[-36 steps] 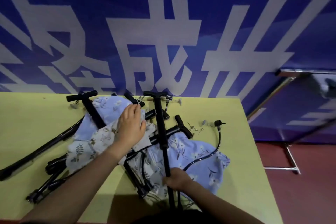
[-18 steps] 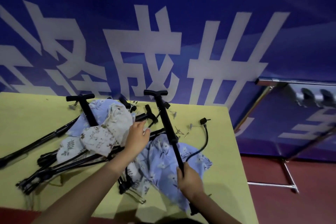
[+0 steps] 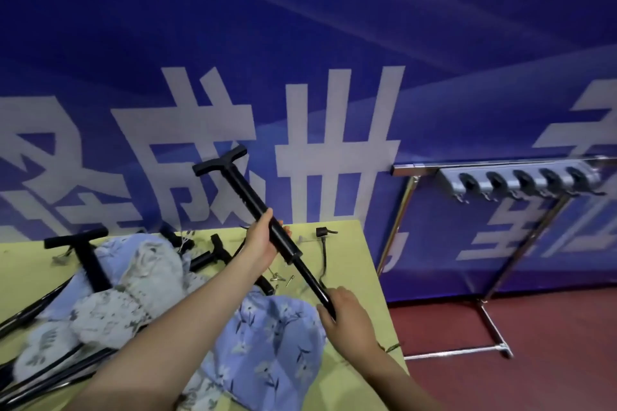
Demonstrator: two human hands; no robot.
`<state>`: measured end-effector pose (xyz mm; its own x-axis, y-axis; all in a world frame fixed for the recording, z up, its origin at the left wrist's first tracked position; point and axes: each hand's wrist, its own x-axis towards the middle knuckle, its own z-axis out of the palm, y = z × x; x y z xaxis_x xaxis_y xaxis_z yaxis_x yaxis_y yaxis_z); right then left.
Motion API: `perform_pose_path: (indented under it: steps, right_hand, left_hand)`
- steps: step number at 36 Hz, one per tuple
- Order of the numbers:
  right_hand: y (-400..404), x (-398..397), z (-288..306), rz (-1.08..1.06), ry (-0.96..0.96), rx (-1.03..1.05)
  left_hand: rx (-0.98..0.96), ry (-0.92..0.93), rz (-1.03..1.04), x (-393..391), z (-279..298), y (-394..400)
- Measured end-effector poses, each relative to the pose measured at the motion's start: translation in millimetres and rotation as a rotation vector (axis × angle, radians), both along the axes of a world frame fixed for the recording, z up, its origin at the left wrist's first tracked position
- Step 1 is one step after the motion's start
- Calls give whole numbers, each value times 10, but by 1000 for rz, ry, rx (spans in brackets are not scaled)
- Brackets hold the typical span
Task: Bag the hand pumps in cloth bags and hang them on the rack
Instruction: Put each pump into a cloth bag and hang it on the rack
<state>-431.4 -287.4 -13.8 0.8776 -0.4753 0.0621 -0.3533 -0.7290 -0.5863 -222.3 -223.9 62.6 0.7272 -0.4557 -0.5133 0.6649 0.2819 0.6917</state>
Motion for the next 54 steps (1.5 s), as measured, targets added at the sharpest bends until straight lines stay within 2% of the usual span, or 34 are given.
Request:
perform_pose_path:
  steps: [5,8,11,13,17,18,22,25,28,36,41,47,54]
  right_hand:
    - [-358,-120,-133,-261,-123,-40]
    - [-584,-220,-240,-430,-108,-76]
    - [-775,-311,-300,-587,-14,64]
    - [-892,-331,-346,-639,-60,198]
    - [-1035,-285,-344,-601,-181,700]
    - [-1056,-289,-340,-592,-205,768]
    - [-1077,-306,-212,-639,-377,818]
    - [-1072,-295,-93,-701,-541,926]
    - [-1126,-270,-105,-711,-605,1013]
    - [-1340,-258,-32,-642,-671,843]
    - [-1363,-294,-104,-622,-603,795]
    - [-1373,-221,-105,-599,-558,891]
    - [-1380,95,54,-540,-557,926]
  left_hand:
    - [-51,-33,-28,41,56,-237]
    - [-79,-61,-16,81,137,-350]
    - [-109,-65,-13,146,204,-430]
    - [-113,-83,-29,182,215,-483]
    - [-114,-118,-58,213,248,-526]
    - [-115,-117,-61,224,262,-522]
    - [-133,-159,-35,324,338,-474]
    - [-145,-209,83,488,462,-424]
    - [-138,-222,166,659,540,-353]
    - [-74,-209,54,755,525,-300]
    - [-75,-205,31,734,550,-324]
    - [-74,-262,-32,688,549,-342]
    - [-97,-272,-13,672,609,-374]
